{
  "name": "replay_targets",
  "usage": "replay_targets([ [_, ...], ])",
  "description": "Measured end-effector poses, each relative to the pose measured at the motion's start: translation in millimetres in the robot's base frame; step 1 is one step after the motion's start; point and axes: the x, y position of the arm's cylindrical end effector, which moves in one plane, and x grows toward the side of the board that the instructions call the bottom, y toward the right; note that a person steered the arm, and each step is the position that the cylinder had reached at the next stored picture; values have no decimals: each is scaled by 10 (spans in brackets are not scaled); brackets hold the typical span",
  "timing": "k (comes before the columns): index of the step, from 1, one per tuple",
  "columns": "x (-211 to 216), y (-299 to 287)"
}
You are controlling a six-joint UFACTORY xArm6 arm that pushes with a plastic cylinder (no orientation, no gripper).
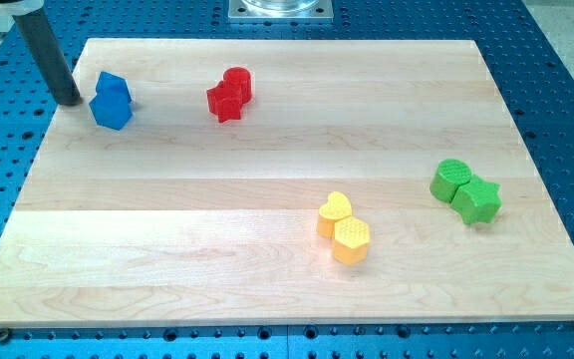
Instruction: Place the yellow blocks horizontally left to the green blocks
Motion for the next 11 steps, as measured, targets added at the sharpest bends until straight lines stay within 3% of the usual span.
replay_targets([
  [2, 0, 91],
  [4, 1172, 271],
  [5, 1280, 296],
  [7, 1610, 1218],
  [8, 1756, 1218],
  [9, 2414, 1232],
  [10, 2740, 1410],
  [11, 2771, 1627],
])
